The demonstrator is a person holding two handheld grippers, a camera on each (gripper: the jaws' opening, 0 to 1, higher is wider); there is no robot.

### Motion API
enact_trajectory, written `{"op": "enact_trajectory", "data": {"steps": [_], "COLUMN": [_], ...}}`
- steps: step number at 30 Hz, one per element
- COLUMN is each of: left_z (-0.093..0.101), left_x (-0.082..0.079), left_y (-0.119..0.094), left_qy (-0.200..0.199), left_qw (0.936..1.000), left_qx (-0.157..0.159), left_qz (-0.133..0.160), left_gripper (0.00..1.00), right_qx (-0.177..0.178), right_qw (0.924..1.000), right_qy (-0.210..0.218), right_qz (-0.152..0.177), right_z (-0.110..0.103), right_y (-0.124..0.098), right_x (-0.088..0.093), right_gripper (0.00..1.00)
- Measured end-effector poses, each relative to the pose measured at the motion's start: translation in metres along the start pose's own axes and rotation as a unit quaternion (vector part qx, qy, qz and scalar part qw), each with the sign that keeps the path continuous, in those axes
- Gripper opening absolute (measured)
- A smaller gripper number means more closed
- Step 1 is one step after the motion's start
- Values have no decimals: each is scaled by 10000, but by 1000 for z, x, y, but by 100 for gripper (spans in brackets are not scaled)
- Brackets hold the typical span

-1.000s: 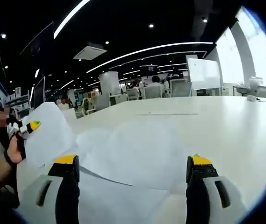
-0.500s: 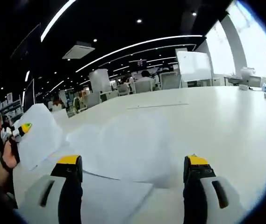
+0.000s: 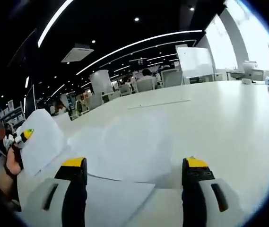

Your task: Organize the stack of printing papers by aligning and flattening the scattered papers on the table

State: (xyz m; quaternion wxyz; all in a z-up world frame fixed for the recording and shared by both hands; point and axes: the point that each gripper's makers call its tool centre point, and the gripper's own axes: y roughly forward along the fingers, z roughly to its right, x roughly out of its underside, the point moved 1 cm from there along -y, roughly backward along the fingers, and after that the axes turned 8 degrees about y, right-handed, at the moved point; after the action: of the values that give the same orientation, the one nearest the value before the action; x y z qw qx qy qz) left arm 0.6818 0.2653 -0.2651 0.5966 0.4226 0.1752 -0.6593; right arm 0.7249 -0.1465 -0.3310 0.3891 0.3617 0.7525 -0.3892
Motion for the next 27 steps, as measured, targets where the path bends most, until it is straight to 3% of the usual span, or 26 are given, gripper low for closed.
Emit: {"op": "enact_trajectory", "data": {"steps": [11, 20, 27], "left_z": [0, 1, 1], "left_x": [1, 1, 1], "left_y": [0, 0, 0], "left_qy": [-14, -19, 2], "left_qw": [10000, 10000, 10000], "left_qx": [0, 3, 0], "left_qz": [-12, -20, -14], "left_gripper": [7, 7, 7], "right_qx": [169, 292, 351], "right_qw": [9996, 9979, 9957], "right_qy": [-181, -561, -809], "right_qz": [-140, -152, -290], "right_z": [5, 6, 8], "right_y": [2, 2, 3], "right_x": [5, 8, 12], "right_gripper": [70, 57, 42]}}
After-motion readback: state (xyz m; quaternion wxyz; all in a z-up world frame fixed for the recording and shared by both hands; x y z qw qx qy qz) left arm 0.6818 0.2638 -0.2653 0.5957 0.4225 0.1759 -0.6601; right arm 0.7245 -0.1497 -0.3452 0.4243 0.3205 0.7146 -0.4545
